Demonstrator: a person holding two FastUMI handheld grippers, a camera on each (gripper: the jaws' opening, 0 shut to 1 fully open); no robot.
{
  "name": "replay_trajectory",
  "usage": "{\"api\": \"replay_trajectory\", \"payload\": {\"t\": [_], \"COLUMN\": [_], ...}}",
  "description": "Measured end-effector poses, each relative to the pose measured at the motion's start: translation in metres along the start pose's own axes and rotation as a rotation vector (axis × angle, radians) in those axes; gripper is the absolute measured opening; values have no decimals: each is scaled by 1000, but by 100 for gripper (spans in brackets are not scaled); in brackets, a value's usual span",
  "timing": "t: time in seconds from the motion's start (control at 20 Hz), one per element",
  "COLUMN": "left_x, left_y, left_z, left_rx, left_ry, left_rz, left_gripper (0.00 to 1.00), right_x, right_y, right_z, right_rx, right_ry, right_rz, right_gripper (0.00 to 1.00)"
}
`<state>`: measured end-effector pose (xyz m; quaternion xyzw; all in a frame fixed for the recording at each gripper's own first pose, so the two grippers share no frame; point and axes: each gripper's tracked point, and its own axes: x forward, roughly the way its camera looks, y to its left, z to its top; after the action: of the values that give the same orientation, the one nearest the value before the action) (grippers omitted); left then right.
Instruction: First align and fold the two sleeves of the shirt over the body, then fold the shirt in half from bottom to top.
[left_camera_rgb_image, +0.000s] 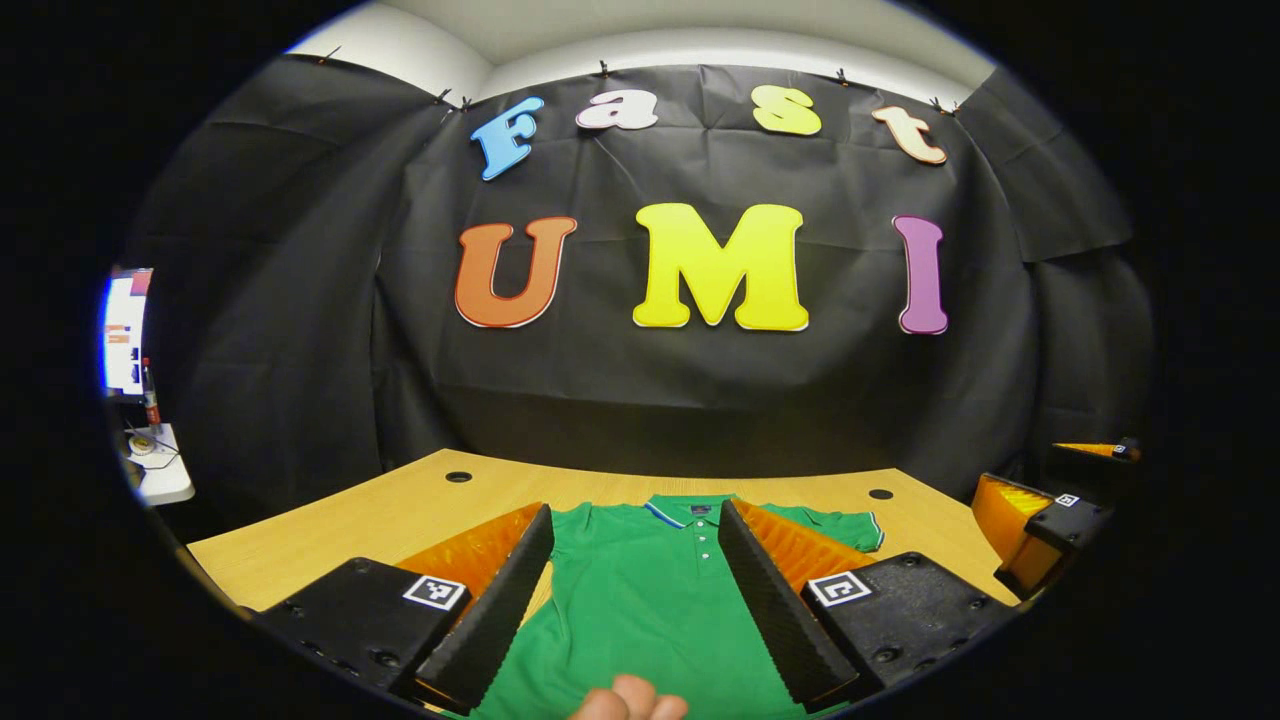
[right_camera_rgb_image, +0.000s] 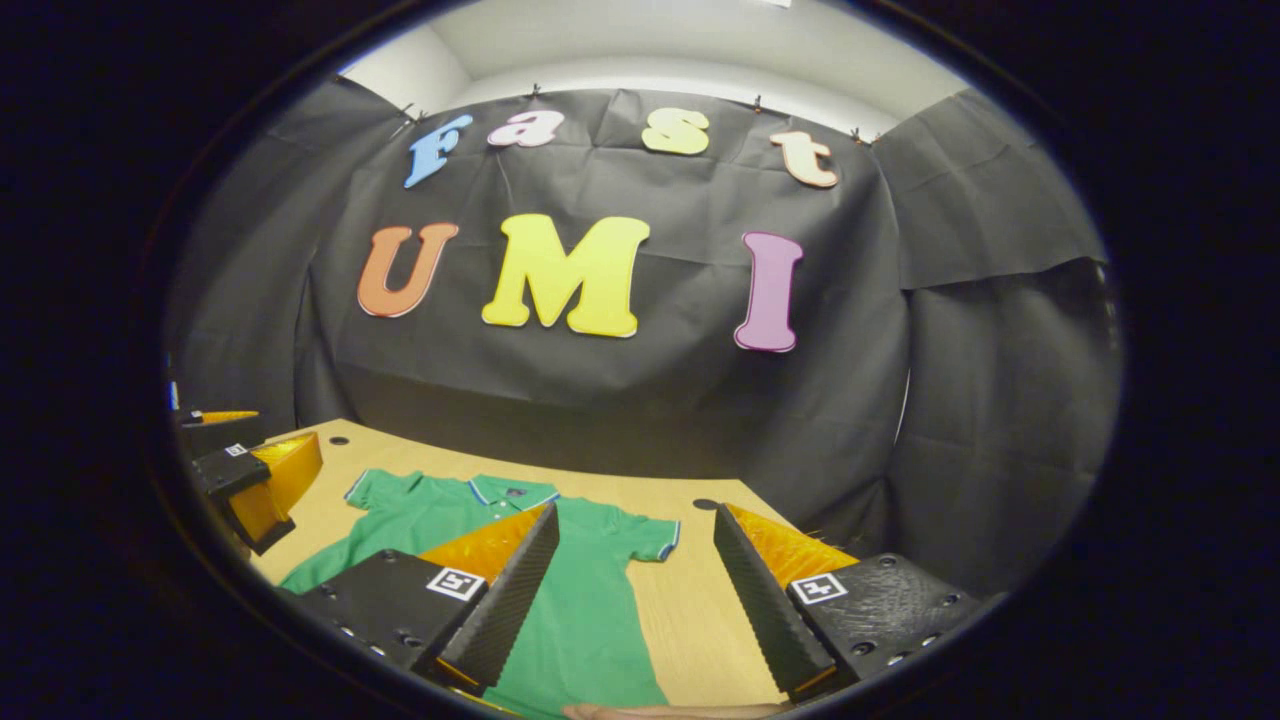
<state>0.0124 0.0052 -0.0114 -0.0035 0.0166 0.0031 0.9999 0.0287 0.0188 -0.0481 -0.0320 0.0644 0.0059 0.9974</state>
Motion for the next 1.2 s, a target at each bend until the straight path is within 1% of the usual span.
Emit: {"api": "replay_trajectory", "payload": {"t": [0.05, 0.1, 0.15, 0.2, 0.3, 0.35, 0.4, 0.55, 0.7, 0.8, 0.95, 1.0, 1.1, 1.2], "left_x": [1, 2, 3, 4, 7, 8, 9, 13, 17, 22, 29, 32, 37, 42], "left_y": [0, 1, 1, 1, -2, -1, -1, -3, -4, -7, -8, -8, -9, -9], "left_z": [-2, -2, -4, -4, -8, -11, -13, -20, -25, -29, -39, -43, -53, -61], "left_rx": [2, 6, 12, 15, 21, 22, 22, 19, 19, 25, 41, 43, 49, 58], "left_ry": [2, 4, 4, 3, 7, 12, 19, 38, 48, 47, 57, 64, 83, 103], "left_rz": [0, 3, 5, 6, -2, -2, -3, -6, -7, -15, -9, -6, -6, -2], "left_gripper": [100, 100, 100, 100, 100, 100, 100, 100, 100, 100, 100, 100, 100, 100], "right_x": [3, 6, 9, 13, 24, 28, 33, 43, 54, 70, 111, 130, 168, 202], "right_y": [0, -1, 0, 0, -2, -3, -5, -6, -8, -11, -16, -14, -16, -17], "right_z": [0, -1, 0, 0, 2, 5, 7, 14, 12, 9, -5, -15, -37, -65], "right_rx": [3, 6, 11, 14, 11, 10, 13, 26, 17, 16, 37, 41, 40, 78], "right_ry": [6, 10, 11, 12, 13, 7, 4, -13, -15, -5, 49, 79, 156, 259], "right_rz": [0, 2, 4, 8, 2, -2, -6, 2, -2, -6, 0, 15, 28, 48], "right_gripper": [95, 98, 98, 95, 95, 97, 95, 95, 95, 95, 95, 95, 95, 95]}}
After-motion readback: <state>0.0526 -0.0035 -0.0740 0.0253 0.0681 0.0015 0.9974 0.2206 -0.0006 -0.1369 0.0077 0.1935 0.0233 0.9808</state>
